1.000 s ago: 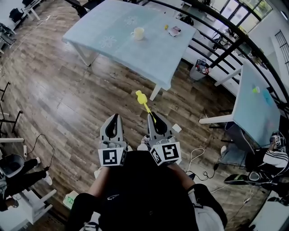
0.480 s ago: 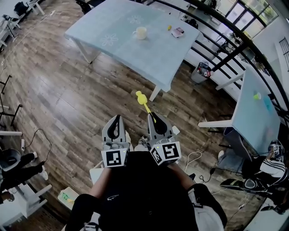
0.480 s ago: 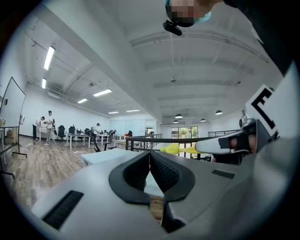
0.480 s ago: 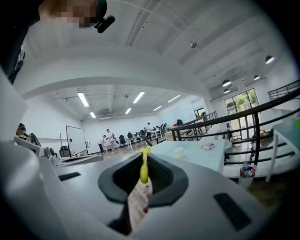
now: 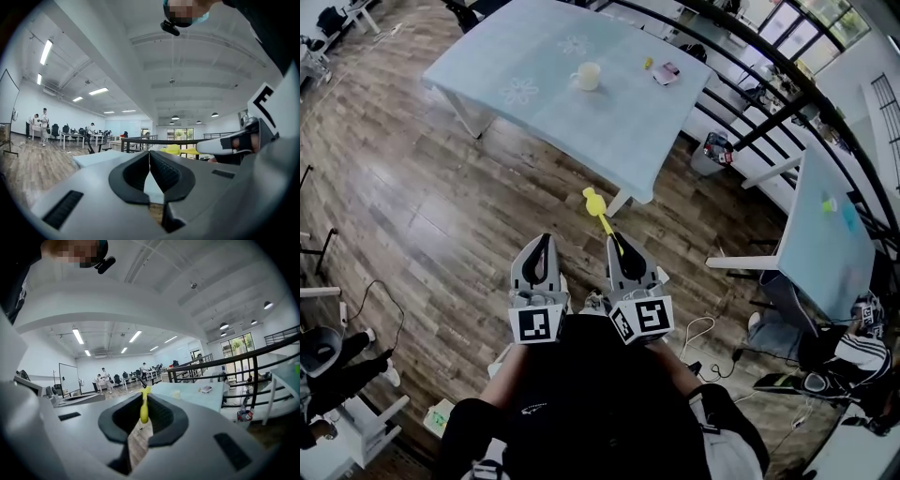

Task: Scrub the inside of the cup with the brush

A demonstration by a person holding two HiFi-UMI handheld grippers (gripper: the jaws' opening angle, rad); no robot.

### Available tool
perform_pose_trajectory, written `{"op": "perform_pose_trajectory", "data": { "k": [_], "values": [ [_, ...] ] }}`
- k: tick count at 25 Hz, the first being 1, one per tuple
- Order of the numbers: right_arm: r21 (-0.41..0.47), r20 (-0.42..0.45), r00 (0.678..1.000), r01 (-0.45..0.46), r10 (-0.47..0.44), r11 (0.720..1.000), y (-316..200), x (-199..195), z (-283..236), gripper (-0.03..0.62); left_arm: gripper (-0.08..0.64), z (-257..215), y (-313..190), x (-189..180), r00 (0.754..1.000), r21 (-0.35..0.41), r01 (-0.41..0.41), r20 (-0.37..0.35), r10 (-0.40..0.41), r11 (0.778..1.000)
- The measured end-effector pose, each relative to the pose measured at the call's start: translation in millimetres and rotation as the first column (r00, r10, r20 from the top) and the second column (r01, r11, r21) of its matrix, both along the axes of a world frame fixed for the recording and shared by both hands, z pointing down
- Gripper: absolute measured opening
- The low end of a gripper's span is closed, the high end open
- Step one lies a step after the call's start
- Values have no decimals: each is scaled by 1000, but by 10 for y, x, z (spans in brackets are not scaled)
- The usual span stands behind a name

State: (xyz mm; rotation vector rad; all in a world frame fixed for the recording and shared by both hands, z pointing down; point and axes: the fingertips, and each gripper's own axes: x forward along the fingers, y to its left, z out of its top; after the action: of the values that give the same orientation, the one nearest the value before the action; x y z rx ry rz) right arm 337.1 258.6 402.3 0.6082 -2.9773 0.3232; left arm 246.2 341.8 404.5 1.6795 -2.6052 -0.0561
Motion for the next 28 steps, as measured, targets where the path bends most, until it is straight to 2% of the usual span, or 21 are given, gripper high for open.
{"op": "perform_pose_trajectory", "data": {
  "k": [4,8,14,20,28],
  "values": [
    [-8,-11,1000,8,-8,1000,-70,-280,17,38,14,-22,-185,-250,999,33,-31,-26,31,999],
    [2,-21,1000,16,-15,1000,-153,-605,7,38,14,40,-380,-529,997,3,-68,-32,68,998],
    [27,-20,1000,-19,19,999,-364,-1121,-84,38,14,-47,-605,-1038,994,28,-104,-23,105,994],
    [45,-28,999,-38,39,998,-349,-1577,-103,38,14,-57,-630,-1526,991,28,-130,-27,131,991],
    [53,-56,997,-57,59,997,-374,-1913,-29,38,14,5,-687,-1900,986,52,-161,-43,163,986]
  ]
}}
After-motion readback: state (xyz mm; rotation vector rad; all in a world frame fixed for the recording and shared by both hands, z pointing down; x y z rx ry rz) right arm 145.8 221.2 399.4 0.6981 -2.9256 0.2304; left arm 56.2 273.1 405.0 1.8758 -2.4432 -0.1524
